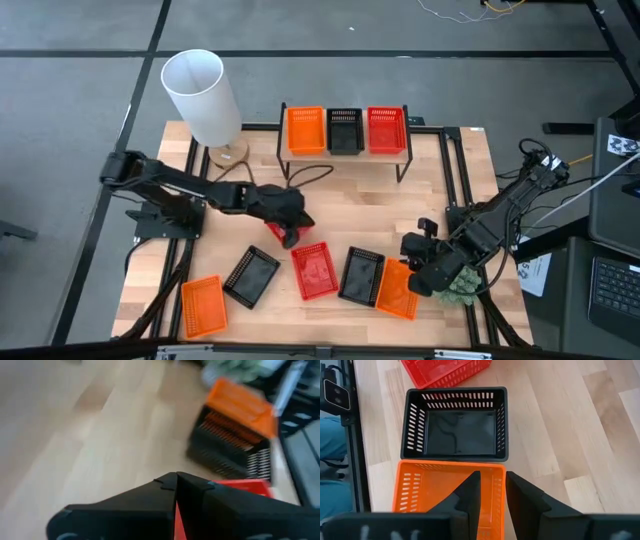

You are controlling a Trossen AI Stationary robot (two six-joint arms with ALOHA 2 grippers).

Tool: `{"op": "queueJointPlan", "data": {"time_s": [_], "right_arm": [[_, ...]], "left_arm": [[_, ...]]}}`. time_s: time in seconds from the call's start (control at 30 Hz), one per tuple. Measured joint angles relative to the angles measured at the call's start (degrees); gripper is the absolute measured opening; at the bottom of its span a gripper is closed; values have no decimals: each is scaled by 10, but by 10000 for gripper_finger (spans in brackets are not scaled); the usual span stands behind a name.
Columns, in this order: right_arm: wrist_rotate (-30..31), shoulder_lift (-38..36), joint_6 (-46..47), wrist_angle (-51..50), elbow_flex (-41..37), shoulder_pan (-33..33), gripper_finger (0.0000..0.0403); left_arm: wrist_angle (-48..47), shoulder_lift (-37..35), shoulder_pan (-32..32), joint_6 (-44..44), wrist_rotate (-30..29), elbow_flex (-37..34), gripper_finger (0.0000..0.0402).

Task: Stack baskets on shelf by color
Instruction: Stack the left red basket on the red basket on the top shelf

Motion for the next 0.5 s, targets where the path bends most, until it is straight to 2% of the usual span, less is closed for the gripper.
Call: {"op": "queueJointPlan", "data": {"time_s": [0.13,0.27,0.33,0.43,0.5], "right_arm": [[5,0,-28,0,0,0,90],[97,4,-15,-7,0,-10,90],[120,8,-40,-9,0,-30,90],[118,18,-116,16,0,-75,90],[94,26,-180,49,0,-110,90]], "left_arm": [[-82,-99,-17,57,1,3,0],[-177,-194,-31,83,0,3,0],[-216,-232,-38,87,-3,3,0],[-271,-270,-47,86,-25,3,0],[-300,-282,-57,87,-47,3,0]]}}
